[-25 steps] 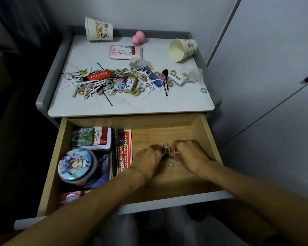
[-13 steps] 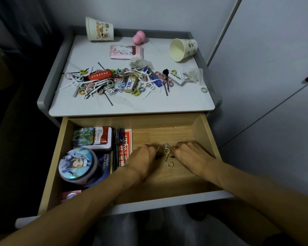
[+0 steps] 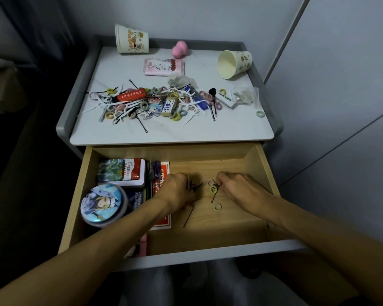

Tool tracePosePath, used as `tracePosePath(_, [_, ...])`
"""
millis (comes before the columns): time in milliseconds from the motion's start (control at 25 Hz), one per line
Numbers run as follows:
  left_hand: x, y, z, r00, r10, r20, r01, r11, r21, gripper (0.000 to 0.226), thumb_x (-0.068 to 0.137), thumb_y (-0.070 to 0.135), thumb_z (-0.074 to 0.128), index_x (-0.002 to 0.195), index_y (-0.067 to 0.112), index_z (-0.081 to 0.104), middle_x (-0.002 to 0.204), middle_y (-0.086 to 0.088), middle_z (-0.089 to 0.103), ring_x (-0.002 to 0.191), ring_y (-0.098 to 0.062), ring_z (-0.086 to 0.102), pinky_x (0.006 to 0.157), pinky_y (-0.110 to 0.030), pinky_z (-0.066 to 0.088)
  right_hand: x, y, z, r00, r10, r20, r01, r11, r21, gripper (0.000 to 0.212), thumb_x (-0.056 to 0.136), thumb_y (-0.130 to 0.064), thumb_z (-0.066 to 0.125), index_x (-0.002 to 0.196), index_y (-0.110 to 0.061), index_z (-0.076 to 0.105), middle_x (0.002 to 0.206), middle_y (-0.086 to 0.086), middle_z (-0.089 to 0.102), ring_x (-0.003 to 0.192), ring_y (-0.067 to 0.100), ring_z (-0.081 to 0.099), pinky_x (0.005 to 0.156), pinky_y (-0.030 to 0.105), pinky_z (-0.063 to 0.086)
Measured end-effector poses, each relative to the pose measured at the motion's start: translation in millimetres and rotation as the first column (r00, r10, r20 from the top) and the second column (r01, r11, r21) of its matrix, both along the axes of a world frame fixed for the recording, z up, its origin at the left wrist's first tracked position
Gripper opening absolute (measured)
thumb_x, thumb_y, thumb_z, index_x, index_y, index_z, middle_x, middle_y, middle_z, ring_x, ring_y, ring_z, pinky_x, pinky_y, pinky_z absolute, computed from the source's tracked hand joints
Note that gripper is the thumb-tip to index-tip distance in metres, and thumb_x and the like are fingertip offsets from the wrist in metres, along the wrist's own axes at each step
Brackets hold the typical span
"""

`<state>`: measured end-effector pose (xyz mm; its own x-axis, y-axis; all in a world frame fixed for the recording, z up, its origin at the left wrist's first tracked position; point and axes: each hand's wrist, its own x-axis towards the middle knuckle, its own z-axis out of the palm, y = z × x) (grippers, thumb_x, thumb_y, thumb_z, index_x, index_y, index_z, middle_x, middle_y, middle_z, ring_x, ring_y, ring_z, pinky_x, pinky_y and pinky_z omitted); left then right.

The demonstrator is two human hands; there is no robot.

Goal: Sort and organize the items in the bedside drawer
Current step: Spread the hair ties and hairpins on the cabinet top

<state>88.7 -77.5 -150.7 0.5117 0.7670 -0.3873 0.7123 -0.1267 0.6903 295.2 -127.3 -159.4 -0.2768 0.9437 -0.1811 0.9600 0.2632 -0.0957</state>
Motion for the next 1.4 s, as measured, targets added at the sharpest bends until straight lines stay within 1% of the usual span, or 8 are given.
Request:
tracePosePath(240, [-9, -3, 6, 1.000, 0.004, -0.020, -0.006, 0.996, -0.088, 0.009, 0.089, 0.009, 0.066, 0.097, 0.010, 0.063, 0.086, -0.008, 0.071, 0.071, -0.019, 0.072, 0.064, -0.020, 0.057, -16, 13, -4, 0.990, -0.054, -0.130, 0.043, 0.995, -0.085, 0.037, 0.094, -0.009, 0.060, 0.128, -0.019, 0.049, 0.107, 0.003, 0.069, 0.095, 0.015, 0.066, 0.077, 0.032, 0.055])
tracePosePath(480, [-11, -1, 3, 0.998, 0.058, -0.029, -0.061, 0.994, -0.090, 0.009, 0.089, 0.004, 0.064, 0.094, 0.012, 0.061, 0.078, -0.004, 0.068, 0.058, -0.006, 0.067, 0.055, -0.014, 0.053, -26, 20, 2, 0.998, -0.042, 0.051, 0.048, 0.992, -0.115, 0.016, 0.092, -0.008, 0.061, 0.105, -0.017, 0.062, 0.091, 0.003, 0.066, 0.081, 0.021, 0.064, 0.074, 0.037, 0.056])
tracePosePath(640, [-12, -2, 9, 0.997, 0.077, -0.005, -0.077, 0.995, -0.055, 0.011, 0.090, 0.006, 0.064, 0.089, 0.017, 0.062, 0.078, -0.001, 0.068, 0.065, -0.007, 0.068, 0.062, -0.014, 0.053, -26, 18, 2, 0.996, -0.061, 0.069, 0.068, 0.992, -0.109, 0.011, 0.091, -0.009, 0.058, 0.093, -0.019, 0.062, 0.081, 0.002, 0.064, 0.073, 0.021, 0.062, 0.069, 0.039, 0.056])
tracePosePath(840, [-17, 1, 31, 0.992, 0.115, 0.051, -0.117, 0.993, 0.033, 0.010, 0.090, 0.006, 0.063, 0.084, 0.014, 0.065, 0.075, -0.005, 0.071, 0.066, -0.012, 0.070, 0.065, -0.023, 0.058, -26, 11, 37, 0.917, -0.301, -0.264, 0.267, 0.951, -0.157, 0.008, 0.097, -0.019, 0.057, 0.095, -0.023, 0.064, 0.085, -0.004, 0.063, 0.076, 0.007, 0.058, 0.064, 0.021, 0.046])
tracePosePath(920, [-21, 5, 48, 0.989, 0.131, 0.064, -0.135, 0.988, 0.072, 0.013, 0.090, 0.007, 0.063, 0.081, 0.015, 0.064, 0.073, -0.006, 0.070, 0.062, -0.011, 0.070, 0.063, -0.027, 0.059, -32, 10, 59, 0.879, -0.294, -0.374, 0.281, 0.955, -0.091, 0.008, 0.095, -0.019, 0.061, 0.100, -0.021, 0.067, 0.085, -0.007, 0.062, 0.075, -0.001, 0.055, 0.060, 0.011, 0.037])
tracePosePath(1040, [-35, 19, 86, 0.979, 0.182, 0.096, -0.192, 0.976, 0.102, 0.010, 0.090, 0.008, 0.063, 0.082, 0.013, 0.064, 0.072, -0.005, 0.069, 0.050, -0.003, 0.065, 0.048, -0.014, 0.050, -45, 27, 95, 0.865, -0.192, -0.464, 0.244, 0.968, 0.054, 0.013, 0.093, -0.018, 0.064, 0.106, -0.019, 0.068, 0.091, -0.010, 0.062, 0.078, -0.003, 0.055, 0.063, 0.008, 0.036])
tracePosePath(1200, [-72, 63, 124, 0.906, 0.386, 0.176, -0.410, 0.903, 0.129, 0.004, 0.088, 0.003, 0.066, 0.084, 0.004, 0.065, 0.075, -0.014, 0.071, 0.056, -0.016, 0.070, 0.060, -0.029, 0.060, -56, 85, 126, 0.939, -0.082, -0.333, 0.152, 0.970, 0.188, 0.013, 0.094, -0.014, 0.063, 0.105, -0.012, 0.068, 0.098, 0.006, 0.068, 0.088, 0.018, 0.061, 0.072, 0.030, 0.047])
tracePosePath(1400, [-105, 97, 122, 0.850, 0.517, 0.100, -0.522, 0.853, 0.031, 0.009, 0.085, -0.008, 0.065, 0.077, -0.005, 0.061, 0.071, -0.022, 0.068, 0.056, -0.029, 0.066, 0.071, -0.043, 0.061, -70, 128, 115, 0.986, -0.015, -0.167, 0.032, 0.994, 0.101, 0.013, 0.091, -0.008, 0.063, 0.103, -0.009, 0.068, 0.098, 0.010, 0.068, 0.083, 0.019, 0.059, 0.064, 0.030, 0.044])
